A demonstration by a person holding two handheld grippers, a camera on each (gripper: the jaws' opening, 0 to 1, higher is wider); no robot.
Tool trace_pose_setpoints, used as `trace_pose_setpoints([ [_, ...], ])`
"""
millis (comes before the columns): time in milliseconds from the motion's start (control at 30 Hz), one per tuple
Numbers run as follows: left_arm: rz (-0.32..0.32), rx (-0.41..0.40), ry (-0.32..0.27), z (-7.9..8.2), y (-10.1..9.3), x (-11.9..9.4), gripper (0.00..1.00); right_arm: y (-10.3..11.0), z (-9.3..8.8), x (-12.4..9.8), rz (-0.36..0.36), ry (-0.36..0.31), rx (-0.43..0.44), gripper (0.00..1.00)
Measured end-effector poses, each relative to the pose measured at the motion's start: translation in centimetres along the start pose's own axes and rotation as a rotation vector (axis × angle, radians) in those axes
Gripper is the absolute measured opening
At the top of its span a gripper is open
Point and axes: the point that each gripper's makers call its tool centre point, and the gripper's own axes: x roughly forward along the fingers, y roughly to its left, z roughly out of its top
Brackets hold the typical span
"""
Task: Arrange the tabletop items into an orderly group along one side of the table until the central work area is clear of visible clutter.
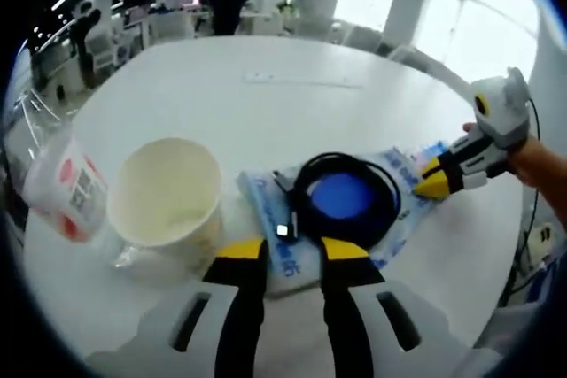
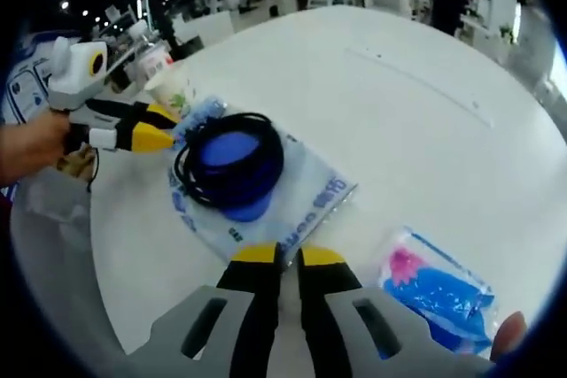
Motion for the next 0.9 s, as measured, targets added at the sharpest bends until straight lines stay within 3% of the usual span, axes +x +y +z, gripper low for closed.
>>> trace_pose_setpoints([
  [167,-0.002,0.006,-0.006,-0.1,0.0,-0.4,0.23,0.0,0.2,-0.2,-0.009,-0.014,-0.016,0.10],
  [367,-0.016,0.015,-0.023,0.3,-0.5,-1.0,0.27,-0.8,0.7,-0.8,-0.059,-0.039,-0.047,0.25],
  [667,-0.058,0.030,-0.034,0.5,-2.1,-1.4,0.35,-0.9,1.7,-1.8,-0.088,-0.082,-0.073,0.36],
  [900,-0.103,0.042,-0.048,0.5,-3.3,-1.7,0.47,-0.4,1.9,-2.2,-0.086,-0.111,-0.097,0.50],
])
